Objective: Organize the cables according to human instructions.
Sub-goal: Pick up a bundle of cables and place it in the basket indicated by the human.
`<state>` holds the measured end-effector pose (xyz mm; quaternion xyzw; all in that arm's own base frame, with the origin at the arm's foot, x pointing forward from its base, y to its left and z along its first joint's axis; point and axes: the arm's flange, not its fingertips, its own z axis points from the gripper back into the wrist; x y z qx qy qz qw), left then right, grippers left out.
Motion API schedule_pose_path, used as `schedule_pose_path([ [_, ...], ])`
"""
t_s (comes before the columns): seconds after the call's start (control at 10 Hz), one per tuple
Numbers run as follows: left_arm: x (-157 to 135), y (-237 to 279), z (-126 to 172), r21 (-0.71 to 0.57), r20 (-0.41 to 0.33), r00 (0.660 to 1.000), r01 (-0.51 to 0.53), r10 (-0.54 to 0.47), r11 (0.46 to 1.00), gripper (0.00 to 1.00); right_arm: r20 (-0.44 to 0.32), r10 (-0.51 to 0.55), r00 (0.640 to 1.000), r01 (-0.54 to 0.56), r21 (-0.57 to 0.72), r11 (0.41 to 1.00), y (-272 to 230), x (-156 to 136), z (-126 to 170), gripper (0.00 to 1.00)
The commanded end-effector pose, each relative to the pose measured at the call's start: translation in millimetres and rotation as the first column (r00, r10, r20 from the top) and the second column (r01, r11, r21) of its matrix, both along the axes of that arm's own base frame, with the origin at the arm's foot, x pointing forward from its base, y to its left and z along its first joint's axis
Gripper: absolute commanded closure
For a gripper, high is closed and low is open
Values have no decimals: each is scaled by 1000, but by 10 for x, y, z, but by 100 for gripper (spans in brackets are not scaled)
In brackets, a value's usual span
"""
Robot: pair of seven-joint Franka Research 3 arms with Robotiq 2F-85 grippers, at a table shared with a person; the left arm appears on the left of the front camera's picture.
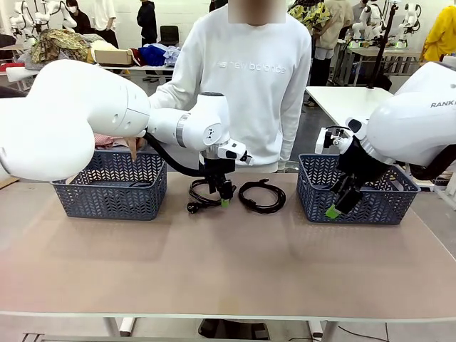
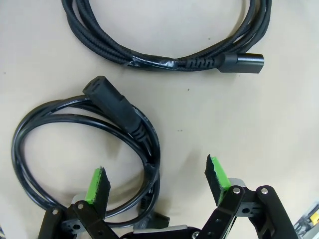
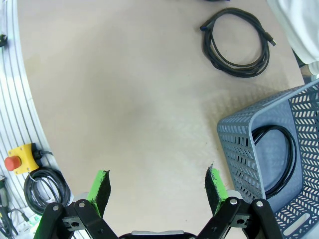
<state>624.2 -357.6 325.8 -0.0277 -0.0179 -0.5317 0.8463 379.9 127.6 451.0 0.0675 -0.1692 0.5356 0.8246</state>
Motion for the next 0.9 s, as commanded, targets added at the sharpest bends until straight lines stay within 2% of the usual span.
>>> schedule_pose_path([
  [0.0, -2, 11, -23, -17, -31, 999, 25, -26, 1000, 0, 2, -7, 1000, 8, -5, 1000, 15, -9, -6, 0],
  [0.8, -19, -18, -103, -33, -62, 997, 49, -51, 998, 0, 2, -7, 1000, 8, -5, 1000, 15, -9, -6, 0],
])
